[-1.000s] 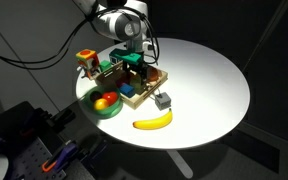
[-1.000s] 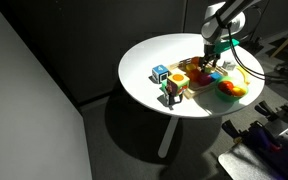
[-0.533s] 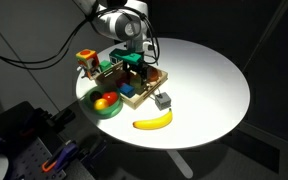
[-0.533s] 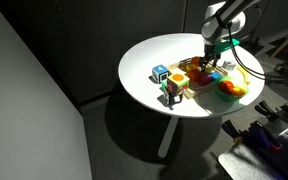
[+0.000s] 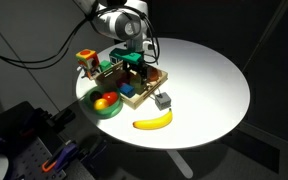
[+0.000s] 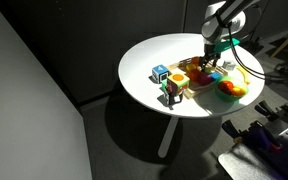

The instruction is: Remove the lemon from the box and put it on the right side of the table.

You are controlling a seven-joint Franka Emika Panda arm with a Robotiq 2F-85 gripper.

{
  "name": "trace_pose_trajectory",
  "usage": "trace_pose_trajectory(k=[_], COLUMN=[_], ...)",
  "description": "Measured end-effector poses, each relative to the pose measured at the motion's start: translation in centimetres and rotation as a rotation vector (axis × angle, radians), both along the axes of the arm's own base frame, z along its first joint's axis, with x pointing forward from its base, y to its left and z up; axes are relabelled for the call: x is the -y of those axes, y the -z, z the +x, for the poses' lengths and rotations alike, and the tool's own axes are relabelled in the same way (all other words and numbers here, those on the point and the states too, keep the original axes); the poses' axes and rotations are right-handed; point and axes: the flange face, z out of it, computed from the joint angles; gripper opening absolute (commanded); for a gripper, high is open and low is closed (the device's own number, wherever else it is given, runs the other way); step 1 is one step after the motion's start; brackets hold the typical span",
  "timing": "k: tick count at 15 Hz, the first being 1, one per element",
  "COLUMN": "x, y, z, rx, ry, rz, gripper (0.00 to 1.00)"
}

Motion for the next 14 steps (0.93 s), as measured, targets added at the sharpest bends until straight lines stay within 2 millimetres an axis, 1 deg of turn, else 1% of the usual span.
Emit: trace_pose_trajectory(k=[8,14], x=[-0.7,-1.1], y=[-1.9,-2.8], z=[0.0,0.5], rx=[0.021,0.039], ry=[-0.001,-0.002], rz=[0.000,0.002], gripper=[1.00,1.00])
